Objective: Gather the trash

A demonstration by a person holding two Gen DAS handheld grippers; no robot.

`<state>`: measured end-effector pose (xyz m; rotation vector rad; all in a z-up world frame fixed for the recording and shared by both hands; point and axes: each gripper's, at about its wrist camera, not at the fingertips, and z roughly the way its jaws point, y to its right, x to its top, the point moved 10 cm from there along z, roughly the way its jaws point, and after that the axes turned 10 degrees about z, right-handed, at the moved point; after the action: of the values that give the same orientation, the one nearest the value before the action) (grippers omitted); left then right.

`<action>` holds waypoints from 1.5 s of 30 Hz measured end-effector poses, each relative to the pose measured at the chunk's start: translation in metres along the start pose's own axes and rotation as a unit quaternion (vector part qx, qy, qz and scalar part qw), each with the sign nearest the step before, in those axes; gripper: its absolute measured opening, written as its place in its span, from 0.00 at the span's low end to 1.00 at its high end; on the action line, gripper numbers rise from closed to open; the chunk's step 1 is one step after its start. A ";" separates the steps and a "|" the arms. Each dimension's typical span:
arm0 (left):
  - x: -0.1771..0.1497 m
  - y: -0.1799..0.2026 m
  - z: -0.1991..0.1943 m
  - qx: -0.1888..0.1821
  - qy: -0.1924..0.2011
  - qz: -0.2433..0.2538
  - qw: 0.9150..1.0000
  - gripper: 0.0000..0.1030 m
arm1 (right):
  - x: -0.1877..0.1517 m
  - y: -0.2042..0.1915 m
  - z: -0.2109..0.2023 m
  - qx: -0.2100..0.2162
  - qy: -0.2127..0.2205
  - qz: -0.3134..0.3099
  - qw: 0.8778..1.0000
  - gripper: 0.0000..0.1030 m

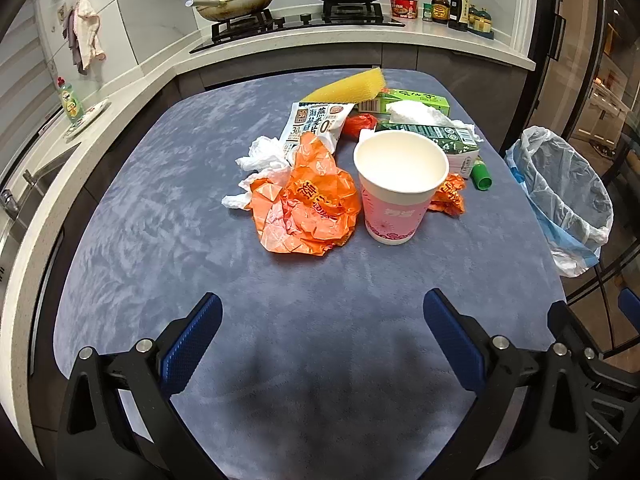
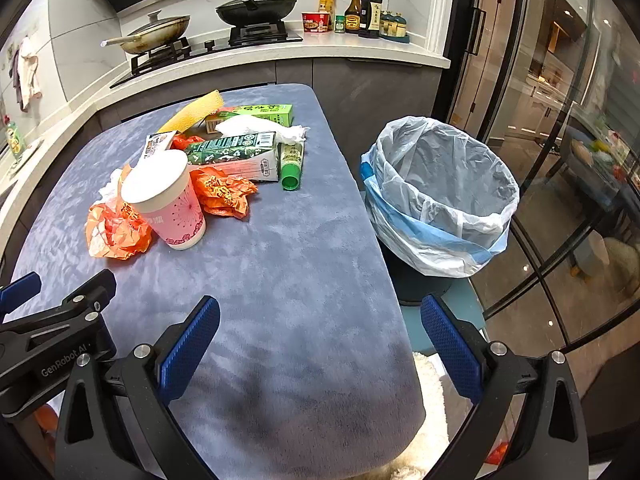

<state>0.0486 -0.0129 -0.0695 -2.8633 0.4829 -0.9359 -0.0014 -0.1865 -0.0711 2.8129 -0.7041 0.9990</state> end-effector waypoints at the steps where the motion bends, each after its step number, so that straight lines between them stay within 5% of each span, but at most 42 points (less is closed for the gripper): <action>1: 0.000 0.001 0.000 -0.001 0.000 0.000 1.000 0.93 | 0.000 0.001 -0.001 0.000 0.001 0.001 1.000 0.94; 45: 0.003 0.029 -0.022 -0.021 0.019 0.031 0.999 0.93 | -0.013 0.043 -0.025 -0.022 0.005 0.039 0.999 0.94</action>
<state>0.0297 -0.0414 -0.0550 -2.8539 0.5989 -0.9819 -0.0437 -0.2141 -0.0635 2.7612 -0.8308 0.9957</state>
